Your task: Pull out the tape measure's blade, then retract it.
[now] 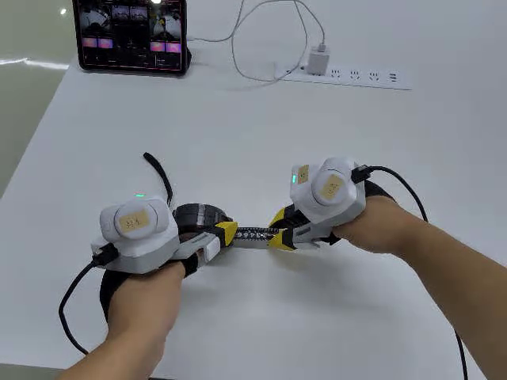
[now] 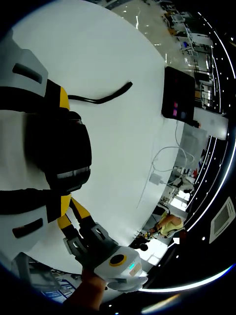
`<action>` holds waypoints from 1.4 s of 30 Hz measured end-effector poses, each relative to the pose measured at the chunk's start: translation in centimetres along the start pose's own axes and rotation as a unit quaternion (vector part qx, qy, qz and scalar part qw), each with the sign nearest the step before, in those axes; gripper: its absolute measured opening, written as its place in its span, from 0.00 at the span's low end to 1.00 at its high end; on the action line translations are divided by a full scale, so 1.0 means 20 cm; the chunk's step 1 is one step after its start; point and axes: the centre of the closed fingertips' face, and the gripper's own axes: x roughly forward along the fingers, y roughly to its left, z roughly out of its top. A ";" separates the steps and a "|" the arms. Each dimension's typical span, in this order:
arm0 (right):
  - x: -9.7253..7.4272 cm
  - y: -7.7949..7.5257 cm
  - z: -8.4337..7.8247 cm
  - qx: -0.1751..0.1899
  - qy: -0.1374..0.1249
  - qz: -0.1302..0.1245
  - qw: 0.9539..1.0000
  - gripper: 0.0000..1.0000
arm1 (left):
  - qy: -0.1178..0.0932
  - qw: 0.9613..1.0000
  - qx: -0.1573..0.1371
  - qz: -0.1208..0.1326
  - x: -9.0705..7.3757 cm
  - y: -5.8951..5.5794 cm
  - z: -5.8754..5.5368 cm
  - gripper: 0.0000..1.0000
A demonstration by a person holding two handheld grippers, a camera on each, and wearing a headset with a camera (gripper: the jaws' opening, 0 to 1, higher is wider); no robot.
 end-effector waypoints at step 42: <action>0.16 0.01 0.19 -0.007 -0.027 0.014 1.000 0.10 | -0.002 1.000 0.001 -0.001 0.01 0.01 0.00 0.58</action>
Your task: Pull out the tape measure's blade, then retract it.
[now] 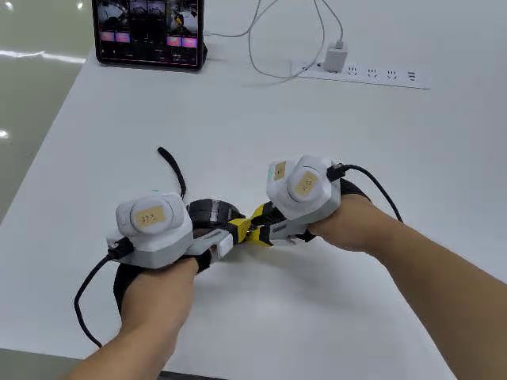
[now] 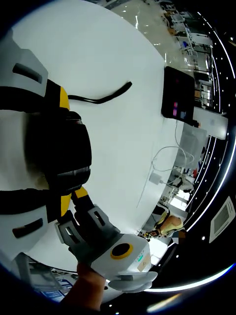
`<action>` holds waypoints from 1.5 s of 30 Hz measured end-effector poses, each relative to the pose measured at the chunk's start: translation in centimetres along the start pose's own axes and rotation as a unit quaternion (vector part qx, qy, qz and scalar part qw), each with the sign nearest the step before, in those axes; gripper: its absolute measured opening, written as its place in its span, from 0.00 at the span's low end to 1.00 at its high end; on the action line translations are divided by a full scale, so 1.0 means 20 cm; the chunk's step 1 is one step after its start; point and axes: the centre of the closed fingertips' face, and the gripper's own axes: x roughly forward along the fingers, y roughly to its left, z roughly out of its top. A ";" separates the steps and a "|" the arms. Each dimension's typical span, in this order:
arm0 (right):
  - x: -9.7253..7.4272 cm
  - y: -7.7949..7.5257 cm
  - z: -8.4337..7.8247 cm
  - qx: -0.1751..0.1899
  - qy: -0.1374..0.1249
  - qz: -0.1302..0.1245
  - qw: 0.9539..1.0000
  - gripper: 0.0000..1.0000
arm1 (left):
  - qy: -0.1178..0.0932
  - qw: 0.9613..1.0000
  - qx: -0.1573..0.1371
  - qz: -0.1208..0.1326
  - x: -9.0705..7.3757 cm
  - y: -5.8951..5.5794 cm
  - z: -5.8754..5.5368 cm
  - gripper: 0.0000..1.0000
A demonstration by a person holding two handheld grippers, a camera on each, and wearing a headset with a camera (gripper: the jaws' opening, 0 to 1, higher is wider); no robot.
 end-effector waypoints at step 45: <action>-0.02 -0.01 0.00 0.014 -0.004 -0.027 1.000 0.24 | -0.004 1.000 0.031 0.000 -0.02 -0.05 0.04 0.72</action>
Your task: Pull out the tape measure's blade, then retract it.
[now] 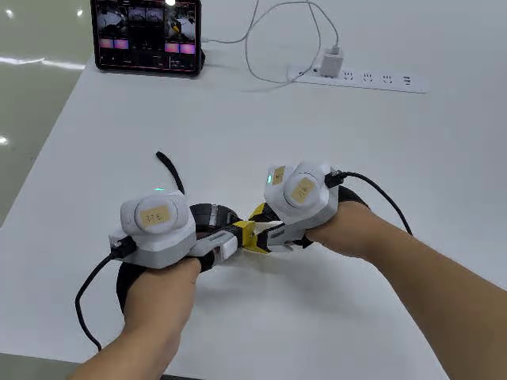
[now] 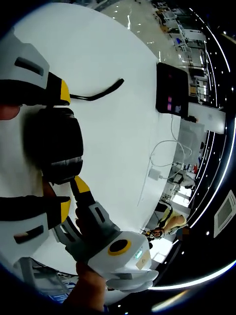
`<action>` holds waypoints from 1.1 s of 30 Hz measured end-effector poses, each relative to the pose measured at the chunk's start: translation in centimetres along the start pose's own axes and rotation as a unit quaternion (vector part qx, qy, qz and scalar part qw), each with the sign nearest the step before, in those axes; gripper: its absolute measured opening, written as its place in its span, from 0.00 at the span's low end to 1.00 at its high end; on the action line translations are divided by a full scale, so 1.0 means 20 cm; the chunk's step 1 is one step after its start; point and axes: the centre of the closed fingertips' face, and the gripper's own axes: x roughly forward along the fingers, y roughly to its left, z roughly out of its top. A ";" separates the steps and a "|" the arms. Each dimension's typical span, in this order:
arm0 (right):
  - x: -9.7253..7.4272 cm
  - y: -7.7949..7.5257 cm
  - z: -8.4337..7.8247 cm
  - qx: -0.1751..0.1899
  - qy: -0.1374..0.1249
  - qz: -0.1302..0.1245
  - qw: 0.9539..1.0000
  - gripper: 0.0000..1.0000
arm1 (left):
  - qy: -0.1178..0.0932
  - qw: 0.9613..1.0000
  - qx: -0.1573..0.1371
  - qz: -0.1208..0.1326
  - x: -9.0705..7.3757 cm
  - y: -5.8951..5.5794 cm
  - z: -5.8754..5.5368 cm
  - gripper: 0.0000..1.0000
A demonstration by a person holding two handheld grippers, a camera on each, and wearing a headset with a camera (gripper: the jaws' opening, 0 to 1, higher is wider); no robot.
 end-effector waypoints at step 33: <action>-0.14 0.01 -0.06 0.035 -0.025 -0.051 0.998 0.37 | 0.008 0.997 0.058 -0.052 -0.09 -0.05 -0.01 0.76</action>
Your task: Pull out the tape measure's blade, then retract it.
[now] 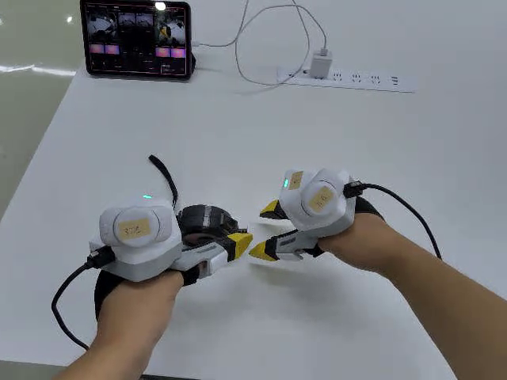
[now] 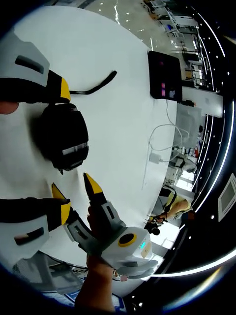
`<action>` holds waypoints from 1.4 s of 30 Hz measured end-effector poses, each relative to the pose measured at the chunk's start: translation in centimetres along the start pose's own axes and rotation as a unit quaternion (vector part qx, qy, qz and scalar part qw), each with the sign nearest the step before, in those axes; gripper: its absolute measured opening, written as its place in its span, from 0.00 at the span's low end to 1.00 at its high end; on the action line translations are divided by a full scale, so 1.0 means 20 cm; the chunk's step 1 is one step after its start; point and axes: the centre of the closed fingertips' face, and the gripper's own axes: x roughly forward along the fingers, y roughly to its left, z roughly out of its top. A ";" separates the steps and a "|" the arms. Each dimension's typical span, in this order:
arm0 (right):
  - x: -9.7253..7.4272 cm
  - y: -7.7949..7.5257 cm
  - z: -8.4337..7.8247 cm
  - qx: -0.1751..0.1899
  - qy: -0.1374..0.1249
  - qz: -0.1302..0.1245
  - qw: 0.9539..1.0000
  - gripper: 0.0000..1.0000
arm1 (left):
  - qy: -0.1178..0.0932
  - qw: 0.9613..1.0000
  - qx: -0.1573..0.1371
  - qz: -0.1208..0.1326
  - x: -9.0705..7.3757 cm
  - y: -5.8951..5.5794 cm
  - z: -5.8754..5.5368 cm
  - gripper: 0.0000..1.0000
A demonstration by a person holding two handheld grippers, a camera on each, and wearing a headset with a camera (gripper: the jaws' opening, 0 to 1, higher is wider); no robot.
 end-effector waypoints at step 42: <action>-0.19 0.04 -0.03 0.062 -0.053 -0.048 0.996 0.67 | 0.018 0.996 0.066 -0.059 -0.09 0.02 -0.03 0.82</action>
